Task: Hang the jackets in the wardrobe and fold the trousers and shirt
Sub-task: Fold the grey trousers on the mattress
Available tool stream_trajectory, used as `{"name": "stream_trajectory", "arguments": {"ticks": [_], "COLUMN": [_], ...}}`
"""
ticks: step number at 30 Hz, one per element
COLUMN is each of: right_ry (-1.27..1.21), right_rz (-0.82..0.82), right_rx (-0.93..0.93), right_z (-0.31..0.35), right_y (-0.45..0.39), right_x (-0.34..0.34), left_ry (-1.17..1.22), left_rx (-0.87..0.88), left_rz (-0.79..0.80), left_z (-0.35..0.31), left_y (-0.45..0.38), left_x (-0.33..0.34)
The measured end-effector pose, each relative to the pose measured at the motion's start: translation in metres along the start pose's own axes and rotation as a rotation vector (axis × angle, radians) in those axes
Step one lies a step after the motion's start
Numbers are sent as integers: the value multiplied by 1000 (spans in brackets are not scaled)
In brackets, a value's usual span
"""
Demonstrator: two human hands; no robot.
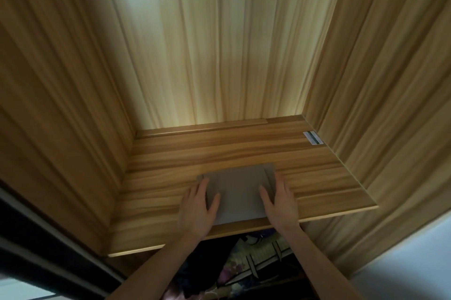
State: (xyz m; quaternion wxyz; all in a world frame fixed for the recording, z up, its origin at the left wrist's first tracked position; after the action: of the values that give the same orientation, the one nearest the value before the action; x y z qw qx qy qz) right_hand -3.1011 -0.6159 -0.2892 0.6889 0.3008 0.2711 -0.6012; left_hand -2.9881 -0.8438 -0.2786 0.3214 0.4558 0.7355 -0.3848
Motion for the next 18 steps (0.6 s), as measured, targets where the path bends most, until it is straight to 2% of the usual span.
{"name": "stream_trajectory", "arguments": {"ticks": [5,12,18], "right_ry": [148,340,409], "right_rz": [-102,-267,-420], "right_rx": [-184,-281,-229], "right_z": [18,45,64], "right_y": [38,97,153], "right_x": [-21,-55,-81], "left_ry": [-82,-186,-166], "left_rx": [213,384,498], "left_rz": [-38,-51,-19], "left_z": [-19,-30,-41], "left_y": [14,25,32], "left_x": [-36,-80,-107]}}
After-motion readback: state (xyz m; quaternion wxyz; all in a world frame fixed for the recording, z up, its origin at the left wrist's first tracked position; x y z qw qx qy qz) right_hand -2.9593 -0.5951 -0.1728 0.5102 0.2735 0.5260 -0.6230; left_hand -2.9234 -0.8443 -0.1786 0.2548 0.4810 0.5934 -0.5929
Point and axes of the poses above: each hand's wrist, its own y-axis away from the middle knuckle, its own x-axis out of the palm, z = x × y, the point moved 6 cm from there along -y, towards the middle knuckle, and after that the axes turned 11 degrees about x, right-handed, at the moved point
